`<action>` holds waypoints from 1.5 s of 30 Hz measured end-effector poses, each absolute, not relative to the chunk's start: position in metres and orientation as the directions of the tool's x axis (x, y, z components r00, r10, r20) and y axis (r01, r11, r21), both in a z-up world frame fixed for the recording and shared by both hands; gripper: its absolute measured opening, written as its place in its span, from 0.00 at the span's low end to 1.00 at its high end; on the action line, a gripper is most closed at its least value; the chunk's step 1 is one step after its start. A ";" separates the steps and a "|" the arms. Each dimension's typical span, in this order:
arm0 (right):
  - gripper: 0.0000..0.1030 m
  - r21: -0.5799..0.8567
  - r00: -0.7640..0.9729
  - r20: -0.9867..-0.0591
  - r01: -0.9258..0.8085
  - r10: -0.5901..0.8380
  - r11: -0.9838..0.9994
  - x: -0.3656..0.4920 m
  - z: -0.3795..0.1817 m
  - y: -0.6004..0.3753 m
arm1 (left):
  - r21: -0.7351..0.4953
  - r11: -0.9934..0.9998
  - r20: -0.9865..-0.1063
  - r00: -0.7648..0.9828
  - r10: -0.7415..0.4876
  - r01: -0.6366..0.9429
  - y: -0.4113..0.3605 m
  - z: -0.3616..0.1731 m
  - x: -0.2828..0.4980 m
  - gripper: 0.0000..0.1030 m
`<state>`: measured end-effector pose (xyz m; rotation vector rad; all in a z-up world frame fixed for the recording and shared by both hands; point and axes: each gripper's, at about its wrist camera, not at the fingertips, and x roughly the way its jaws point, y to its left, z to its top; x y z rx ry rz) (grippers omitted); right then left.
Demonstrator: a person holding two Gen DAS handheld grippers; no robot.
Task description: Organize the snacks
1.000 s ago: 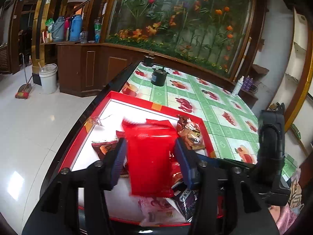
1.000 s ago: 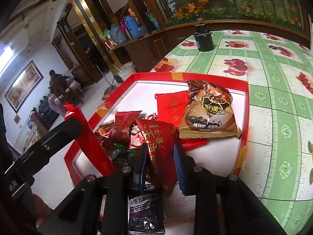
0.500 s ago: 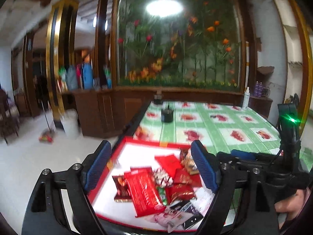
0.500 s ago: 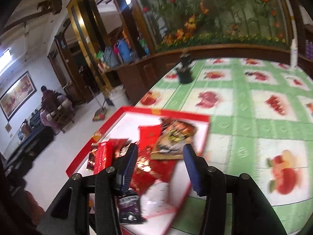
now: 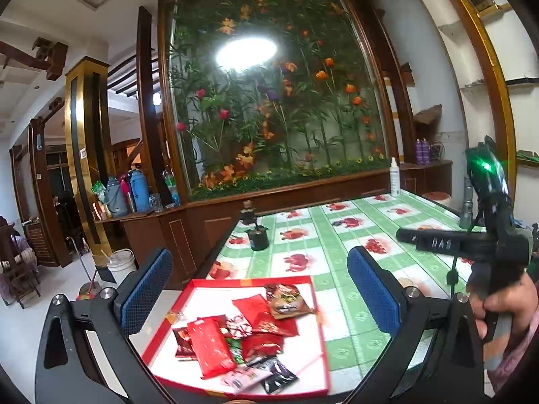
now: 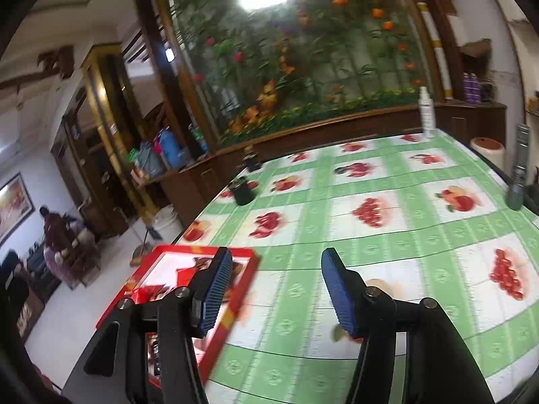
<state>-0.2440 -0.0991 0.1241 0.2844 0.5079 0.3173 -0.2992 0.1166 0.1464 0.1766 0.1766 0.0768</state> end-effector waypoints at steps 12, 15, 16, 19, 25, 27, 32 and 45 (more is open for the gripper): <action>0.62 0.358 0.859 -0.437 -0.107 0.268 0.928 -0.252 0.117 -0.177 | 0.143 0.972 -0.313 0.940 -0.132 0.185 0.051 0.132 -0.289 1.00; 0.62 0.346 0.857 -0.451 -0.091 0.250 0.934 -0.253 0.111 -0.193 | 0.149 0.966 -0.351 0.924 -0.149 0.212 0.036 0.125 -0.282 1.00; 0.62 0.338 0.856 -0.457 -0.084 0.241 0.937 -0.252 0.109 -0.198 | 0.151 0.965 -0.358 0.922 -0.150 0.216 0.033 0.124 -0.281 1.00; 0.66 0.319 0.845 -0.491 -0.052 0.212 0.946 -0.248 0.104 -0.213 | 0.140 0.963 -0.378 0.911 -0.163 0.231 0.025 0.122 -0.274 1.00; 0.69 0.249 0.768 -0.631 0.070 0.107 0.966 -0.218 0.079 -0.237 | 0.060 0.968 -0.485 0.855 -0.184 0.243 0.018 0.109 -0.240 1.00; 0.69 0.230 0.747 -0.659 0.089 0.088 0.969 -0.206 0.070 -0.240 | 0.048 0.969 -0.518 0.836 -0.182 0.241 0.013 0.103 -0.229 1.00; 0.70 0.234 0.731 -0.673 0.067 0.112 0.970 -0.179 0.059 -0.244 | 0.132 0.973 -0.522 0.848 -0.093 0.188 -0.011 0.098 -0.208 1.00; 0.70 0.348 0.718 -0.654 0.004 0.240 0.937 -0.135 0.030 -0.249 | 0.178 0.981 -0.507 0.861 0.025 0.077 -0.042 0.088 -0.150 1.00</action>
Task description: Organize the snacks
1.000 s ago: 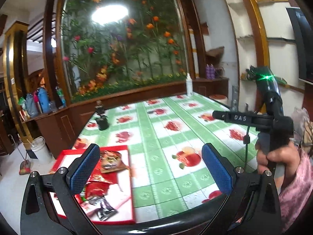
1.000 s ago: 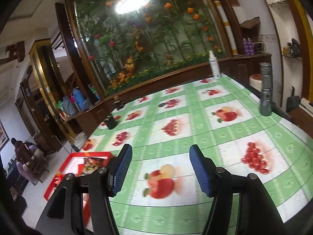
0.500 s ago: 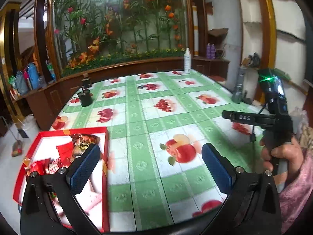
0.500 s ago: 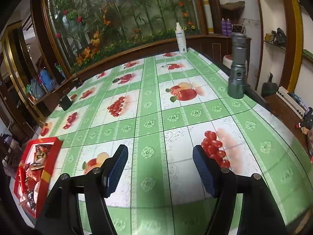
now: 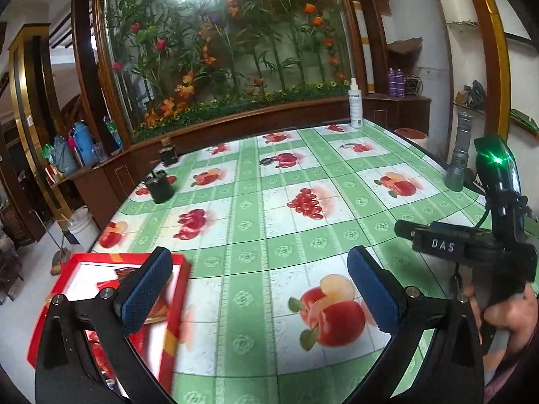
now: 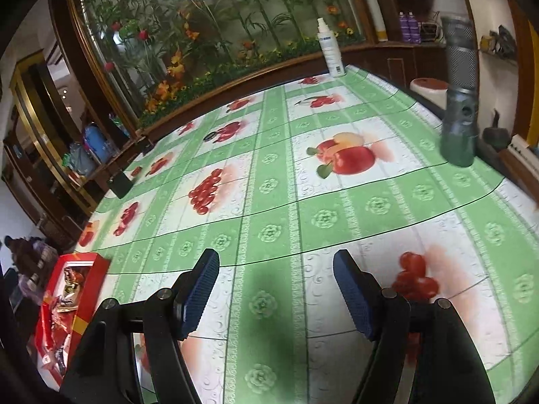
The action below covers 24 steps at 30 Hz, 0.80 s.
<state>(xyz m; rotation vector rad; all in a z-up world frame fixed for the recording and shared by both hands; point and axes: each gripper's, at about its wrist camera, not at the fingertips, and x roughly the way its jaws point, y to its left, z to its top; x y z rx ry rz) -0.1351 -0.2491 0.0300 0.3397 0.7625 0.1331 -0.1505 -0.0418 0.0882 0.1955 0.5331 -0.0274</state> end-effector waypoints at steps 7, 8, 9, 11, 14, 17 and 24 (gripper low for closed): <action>0.71 0.308 0.684 -0.690 -0.016 0.235 0.951 -0.125 0.024 -0.238 | 0.165 0.982 -0.558 0.830 0.017 0.090 -0.046 0.073 -0.132 1.00; 0.71 0.298 0.679 -0.697 -0.017 0.230 0.954 -0.124 0.023 -0.236 | 0.160 0.983 -0.561 0.828 0.016 0.090 -0.046 0.073 -0.130 1.00; 0.71 0.289 0.677 -0.702 -0.015 0.223 0.957 -0.123 0.022 -0.235 | 0.155 0.984 -0.564 0.826 0.014 0.090 -0.045 0.072 -0.129 1.00; 0.71 0.272 0.670 -0.712 -0.014 0.211 0.962 -0.123 0.020 -0.233 | 0.151 0.985 -0.569 0.823 0.015 0.086 -0.044 0.071 -0.126 1.00; 0.71 0.255 0.664 -0.721 -0.010 0.197 0.967 -0.122 0.018 -0.231 | 0.142 0.986 -0.572 0.820 0.013 0.083 -0.040 0.070 -0.124 1.00; 0.71 0.247 0.667 -0.720 -0.012 0.191 0.969 -0.123 0.019 -0.231 | 0.141 0.987 -0.572 0.820 0.018 0.077 -0.037 0.069 -0.124 1.00; 0.71 0.237 0.704 -0.680 -0.050 0.202 0.970 -0.131 0.029 -0.226 | 0.116 0.992 -0.589 0.808 0.026 0.053 -0.020 0.066 -0.124 1.00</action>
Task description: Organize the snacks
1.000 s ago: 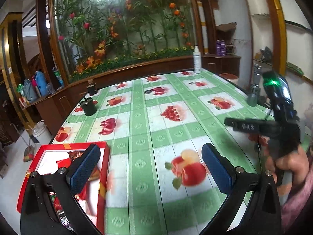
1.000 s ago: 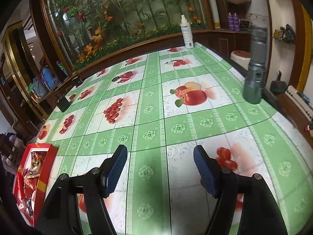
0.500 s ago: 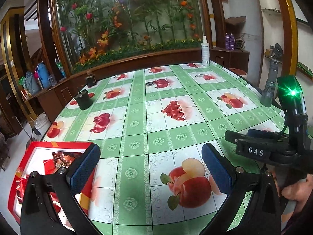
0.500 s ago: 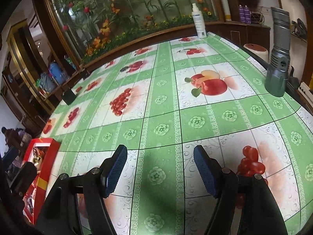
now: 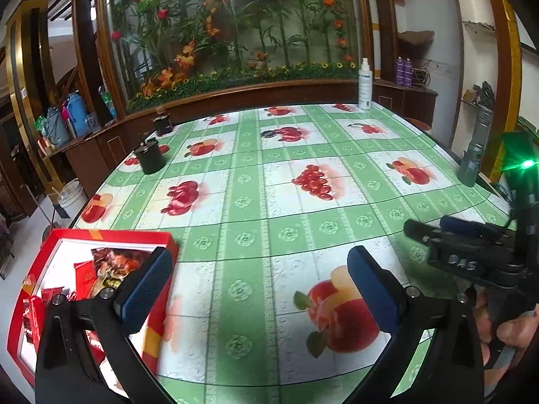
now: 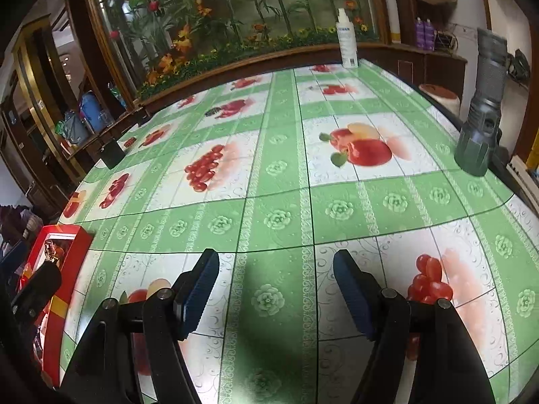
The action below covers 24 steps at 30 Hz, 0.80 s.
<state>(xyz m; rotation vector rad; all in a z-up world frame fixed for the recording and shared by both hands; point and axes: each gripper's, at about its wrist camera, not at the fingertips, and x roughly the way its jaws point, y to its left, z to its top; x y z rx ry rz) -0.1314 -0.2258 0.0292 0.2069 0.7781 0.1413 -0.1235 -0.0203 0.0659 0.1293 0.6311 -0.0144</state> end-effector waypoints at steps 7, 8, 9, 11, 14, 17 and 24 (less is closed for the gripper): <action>0.75 0.258 0.784 -0.538 -0.197 0.310 0.946 -0.161 0.054 -0.187 | 0.141 0.989 -0.569 0.813 0.121 -0.049 0.026 0.070 -0.147 1.00; 0.75 0.268 0.789 -0.516 -0.221 0.334 0.938 -0.166 0.057 -0.176 | 0.151 0.986 -0.565 0.813 0.143 -0.068 0.034 0.071 -0.151 1.00; 0.75 0.283 0.789 -0.492 -0.254 0.368 0.925 -0.171 0.062 -0.162 | 0.163 0.982 -0.558 0.812 0.169 -0.093 0.046 0.073 -0.159 1.00; 0.75 0.299 0.782 -0.460 -0.309 0.420 0.903 -0.179 0.067 -0.138 | 0.175 0.977 -0.549 0.812 0.200 -0.122 0.063 0.075 -0.168 1.00; 0.75 0.307 0.765 -0.431 -0.374 0.479 0.875 -0.190 0.074 -0.098 | 0.175 0.970 -0.536 0.810 0.239 -0.170 0.091 0.078 -0.184 1.00; 0.76 0.318 0.724 -0.434 -0.433 0.535 0.844 -0.200 0.076 -0.062 | 0.163 0.963 -0.536 0.800 0.267 -0.212 0.118 0.078 -0.198 1.00; 0.76 0.276 0.667 -0.446 -0.532 0.597 0.801 -0.215 0.088 0.001 | 0.131 0.946 -0.542 0.777 0.320 -0.297 0.168 0.072 -0.221 1.00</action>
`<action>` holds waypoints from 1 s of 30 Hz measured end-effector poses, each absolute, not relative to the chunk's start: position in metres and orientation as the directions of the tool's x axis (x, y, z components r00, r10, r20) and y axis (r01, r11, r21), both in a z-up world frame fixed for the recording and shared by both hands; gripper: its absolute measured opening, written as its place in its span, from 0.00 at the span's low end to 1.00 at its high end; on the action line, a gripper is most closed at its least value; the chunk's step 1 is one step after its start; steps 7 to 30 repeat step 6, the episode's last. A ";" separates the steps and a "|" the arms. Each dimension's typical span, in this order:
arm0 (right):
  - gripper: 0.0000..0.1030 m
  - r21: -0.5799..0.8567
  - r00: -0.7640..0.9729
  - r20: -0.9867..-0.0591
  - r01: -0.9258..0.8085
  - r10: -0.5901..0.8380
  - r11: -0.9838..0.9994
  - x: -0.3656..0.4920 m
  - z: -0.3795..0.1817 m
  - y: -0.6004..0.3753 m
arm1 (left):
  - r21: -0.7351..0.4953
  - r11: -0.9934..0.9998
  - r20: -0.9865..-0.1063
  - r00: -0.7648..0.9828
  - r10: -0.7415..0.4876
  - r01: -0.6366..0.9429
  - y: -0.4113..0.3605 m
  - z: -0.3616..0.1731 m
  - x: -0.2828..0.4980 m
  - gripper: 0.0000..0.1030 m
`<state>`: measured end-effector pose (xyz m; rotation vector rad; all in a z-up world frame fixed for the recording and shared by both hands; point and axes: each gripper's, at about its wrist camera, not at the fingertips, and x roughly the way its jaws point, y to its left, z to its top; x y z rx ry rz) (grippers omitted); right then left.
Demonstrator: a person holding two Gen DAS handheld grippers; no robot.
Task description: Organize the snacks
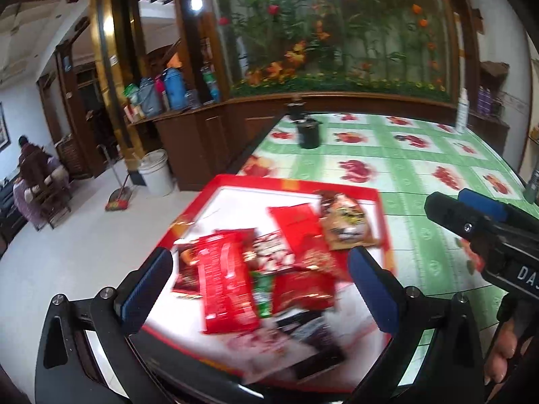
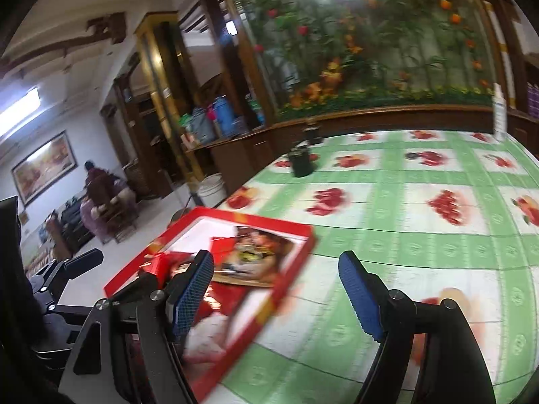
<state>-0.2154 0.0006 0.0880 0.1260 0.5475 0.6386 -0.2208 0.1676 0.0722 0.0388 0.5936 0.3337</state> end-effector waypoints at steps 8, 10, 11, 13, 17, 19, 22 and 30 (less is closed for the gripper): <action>0.76 0.285 0.616 -0.453 -0.586 0.645 0.759 -0.220 0.087 0.038 | 0.064 0.936 -0.541 0.776 0.323 -0.345 0.193 0.072 -0.224 1.00; 0.76 0.285 0.616 -0.453 -0.586 0.645 0.759 -0.220 0.087 0.038 | 0.064 0.936 -0.541 0.776 0.323 -0.345 0.193 0.072 -0.224 1.00; 0.76 0.285 0.616 -0.453 -0.586 0.645 0.759 -0.220 0.087 0.038 | 0.064 0.936 -0.541 0.776 0.323 -0.345 0.193 0.072 -0.224 1.00; 0.76 0.285 0.616 -0.453 -0.586 0.645 0.759 -0.220 0.087 0.038 | 0.064 0.936 -0.541 0.776 0.323 -0.345 0.193 0.072 -0.224 1.00; 0.76 0.285 0.616 -0.453 -0.586 0.645 0.759 -0.220 0.087 0.038 | 0.064 0.936 -0.541 0.776 0.323 -0.345 0.193 0.072 -0.224 1.00; 0.76 0.285 0.616 -0.453 -0.586 0.645 0.759 -0.220 0.087 0.038 | 0.064 0.936 -0.541 0.776 0.323 -0.345 0.193 0.072 -0.224 1.00; 0.76 0.285 0.616 -0.453 -0.586 0.645 0.759 -0.220 0.087 0.038 | 0.064 0.936 -0.541 0.776 0.323 -0.345 0.193 0.072 -0.224 1.00; 0.76 0.285 0.616 -0.453 -0.586 0.645 0.759 -0.220 0.087 0.038 | 0.064 0.936 -0.541 0.776 0.323 -0.345 0.193 0.072 -0.224 1.00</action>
